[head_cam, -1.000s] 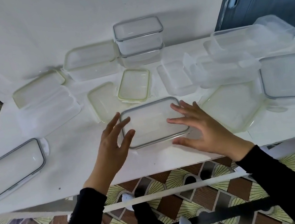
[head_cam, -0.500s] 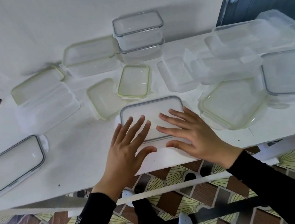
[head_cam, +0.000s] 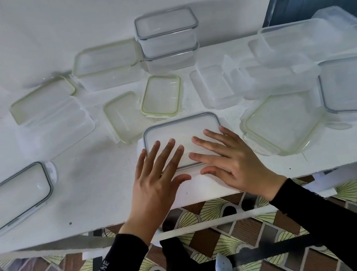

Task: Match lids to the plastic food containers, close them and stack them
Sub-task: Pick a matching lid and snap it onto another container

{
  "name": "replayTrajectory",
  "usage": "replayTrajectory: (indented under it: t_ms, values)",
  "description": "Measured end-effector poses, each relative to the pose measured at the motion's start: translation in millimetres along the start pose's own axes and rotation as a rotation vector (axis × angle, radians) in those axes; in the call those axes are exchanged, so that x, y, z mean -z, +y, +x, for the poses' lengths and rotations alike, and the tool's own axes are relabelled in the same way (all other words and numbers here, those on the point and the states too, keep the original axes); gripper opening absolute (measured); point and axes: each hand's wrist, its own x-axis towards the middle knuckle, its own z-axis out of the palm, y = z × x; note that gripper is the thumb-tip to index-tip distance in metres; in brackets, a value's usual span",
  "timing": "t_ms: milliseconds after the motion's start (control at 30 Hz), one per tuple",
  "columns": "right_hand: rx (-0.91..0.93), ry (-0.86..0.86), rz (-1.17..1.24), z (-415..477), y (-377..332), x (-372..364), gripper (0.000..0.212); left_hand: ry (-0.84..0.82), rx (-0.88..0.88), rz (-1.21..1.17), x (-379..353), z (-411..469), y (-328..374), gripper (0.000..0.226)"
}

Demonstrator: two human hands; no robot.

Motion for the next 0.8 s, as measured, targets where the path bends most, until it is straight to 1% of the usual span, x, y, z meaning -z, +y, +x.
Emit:
replayTrajectory:
  t_ms: [367,533,600,667,733,800]
  values:
    - [0.013,0.015,-0.016,1,1,-2,0.038,0.017,-0.003,0.025,-2,0,1,0.051]
    - [-0.051,-0.011,0.048,13,0,11,0.030,0.007,0.009,0.010,0,1,1,0.051]
    - [-0.086,-0.039,0.114,29,4,20,0.031,-0.013,0.018,-0.003,0,1,1,0.052]
    - [-0.131,-0.105,0.154,44,10,24,0.032,-0.053,0.006,-0.014,2,1,-1,0.050]
    - [-0.180,-0.198,0.203,48,19,24,0.033,-0.113,-0.037,-0.013,6,2,-5,0.047]
    - [-0.222,-0.232,0.222,42,23,26,0.033,-0.170,-0.087,-0.027,12,6,-11,0.044]
